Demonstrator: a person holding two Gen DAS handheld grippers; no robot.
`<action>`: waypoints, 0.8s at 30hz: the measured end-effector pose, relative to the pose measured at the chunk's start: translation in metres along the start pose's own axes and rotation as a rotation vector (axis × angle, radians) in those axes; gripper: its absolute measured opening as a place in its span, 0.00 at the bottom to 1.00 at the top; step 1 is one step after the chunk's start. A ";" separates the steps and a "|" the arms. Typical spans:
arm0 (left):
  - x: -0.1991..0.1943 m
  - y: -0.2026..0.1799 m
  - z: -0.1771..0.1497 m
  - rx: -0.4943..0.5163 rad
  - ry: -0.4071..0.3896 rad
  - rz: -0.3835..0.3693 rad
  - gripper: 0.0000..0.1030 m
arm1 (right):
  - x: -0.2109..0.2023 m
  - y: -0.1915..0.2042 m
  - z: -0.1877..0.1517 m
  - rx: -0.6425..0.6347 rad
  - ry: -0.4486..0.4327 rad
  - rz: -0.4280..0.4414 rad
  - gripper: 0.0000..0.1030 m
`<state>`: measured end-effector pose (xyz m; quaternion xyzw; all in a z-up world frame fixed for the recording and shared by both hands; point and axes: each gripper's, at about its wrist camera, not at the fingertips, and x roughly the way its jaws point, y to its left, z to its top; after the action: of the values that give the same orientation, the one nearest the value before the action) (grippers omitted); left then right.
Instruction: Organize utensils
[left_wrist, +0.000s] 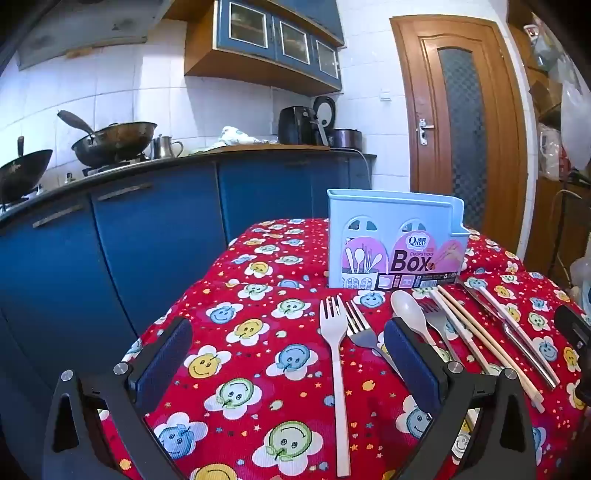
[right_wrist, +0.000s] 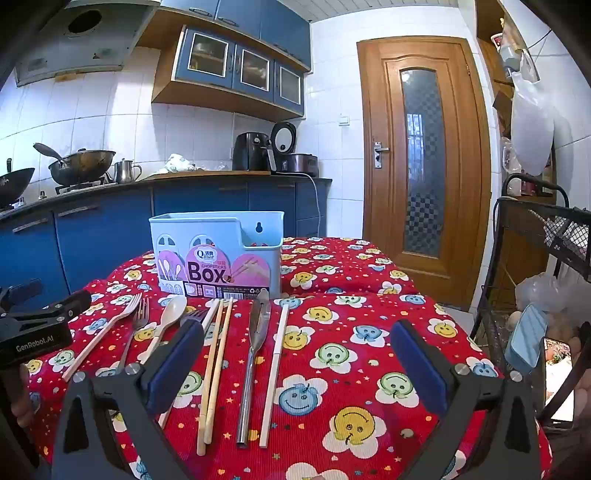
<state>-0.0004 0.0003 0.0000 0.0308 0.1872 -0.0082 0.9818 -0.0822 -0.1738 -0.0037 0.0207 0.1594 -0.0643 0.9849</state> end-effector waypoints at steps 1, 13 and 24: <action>0.000 0.000 0.000 0.001 0.002 -0.001 1.00 | 0.000 0.000 0.000 -0.002 -0.001 0.000 1.00; 0.000 0.001 0.001 0.005 -0.001 -0.003 1.00 | 0.000 0.000 0.000 -0.008 -0.002 -0.002 1.00; -0.005 -0.001 0.000 -0.002 -0.009 -0.001 1.00 | 0.000 0.000 0.000 -0.007 -0.001 -0.002 1.00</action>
<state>-0.0045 -0.0004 0.0020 0.0295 0.1830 -0.0086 0.9826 -0.0823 -0.1738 -0.0038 0.0172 0.1590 -0.0649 0.9850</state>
